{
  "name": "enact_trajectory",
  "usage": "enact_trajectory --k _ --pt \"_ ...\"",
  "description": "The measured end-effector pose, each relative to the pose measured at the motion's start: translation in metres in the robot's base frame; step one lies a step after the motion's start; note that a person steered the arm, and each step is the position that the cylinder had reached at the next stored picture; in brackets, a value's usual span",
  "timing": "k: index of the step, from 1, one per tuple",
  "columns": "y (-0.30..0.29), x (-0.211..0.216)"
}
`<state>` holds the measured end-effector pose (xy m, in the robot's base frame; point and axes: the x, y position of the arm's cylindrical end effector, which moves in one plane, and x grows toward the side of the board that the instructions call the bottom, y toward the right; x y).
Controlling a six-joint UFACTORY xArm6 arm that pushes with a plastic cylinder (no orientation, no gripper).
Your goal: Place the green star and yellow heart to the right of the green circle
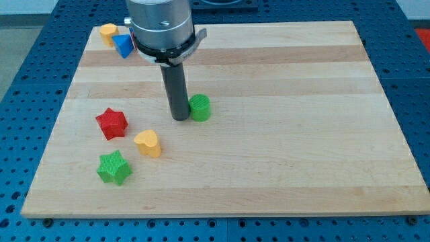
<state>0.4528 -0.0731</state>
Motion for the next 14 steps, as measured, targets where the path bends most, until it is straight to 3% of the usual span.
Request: enact_trajectory --k 4,8,9,14 --pt "0.039 0.015" --pt "0.033 0.119" --pt "0.019 0.140" --pt "-0.095 0.162"
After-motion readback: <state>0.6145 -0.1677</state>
